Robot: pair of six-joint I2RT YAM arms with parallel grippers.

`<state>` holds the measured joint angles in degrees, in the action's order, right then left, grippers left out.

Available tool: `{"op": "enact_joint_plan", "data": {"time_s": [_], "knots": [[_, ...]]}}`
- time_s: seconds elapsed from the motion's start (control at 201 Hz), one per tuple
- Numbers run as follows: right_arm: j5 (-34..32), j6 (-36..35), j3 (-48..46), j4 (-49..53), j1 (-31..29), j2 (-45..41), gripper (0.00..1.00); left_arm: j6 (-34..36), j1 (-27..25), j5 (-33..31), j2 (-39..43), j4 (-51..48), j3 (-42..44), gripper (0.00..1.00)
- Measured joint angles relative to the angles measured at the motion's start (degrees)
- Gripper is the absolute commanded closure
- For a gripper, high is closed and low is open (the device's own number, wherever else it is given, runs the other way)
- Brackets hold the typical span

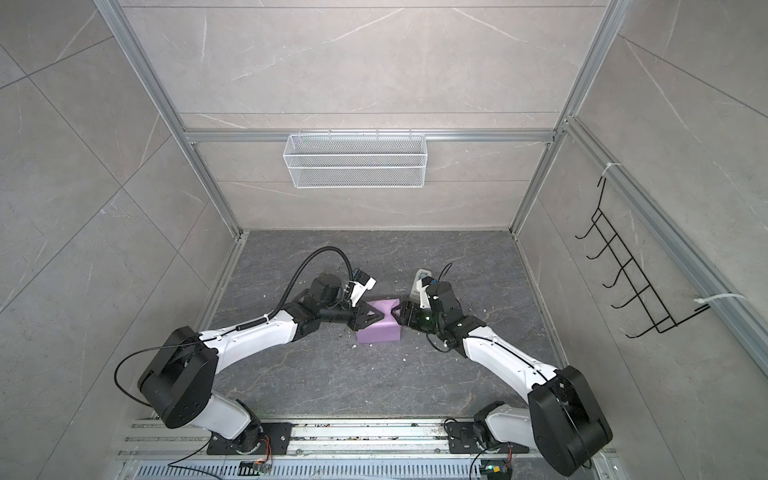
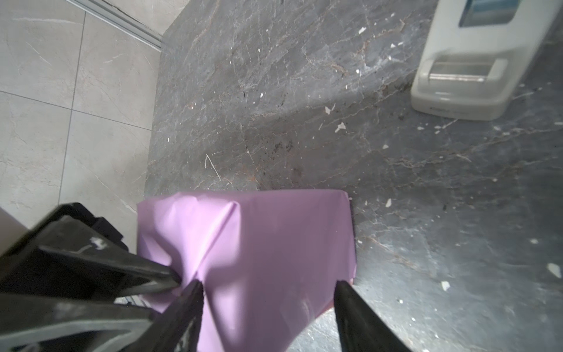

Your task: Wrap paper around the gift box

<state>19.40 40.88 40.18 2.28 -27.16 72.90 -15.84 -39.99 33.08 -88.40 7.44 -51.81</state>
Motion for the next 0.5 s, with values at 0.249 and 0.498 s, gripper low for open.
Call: {"op": "enact_joint_plan", "data": {"time_s": [0.249, 0.498], "knots": [[0.4, -0.6, 4.2, -0.4, 0.0, 4.5, 0.21, 1.0, 0.0, 0.0, 0.0, -0.2, 0.0, 0.76], [0.9, -0.6, 4.3, -2.5, 0.0, 8.0, 0.23, 1.3, 0.1, 0.0, -0.1, -0.6, -0.3, 0.74]]}}
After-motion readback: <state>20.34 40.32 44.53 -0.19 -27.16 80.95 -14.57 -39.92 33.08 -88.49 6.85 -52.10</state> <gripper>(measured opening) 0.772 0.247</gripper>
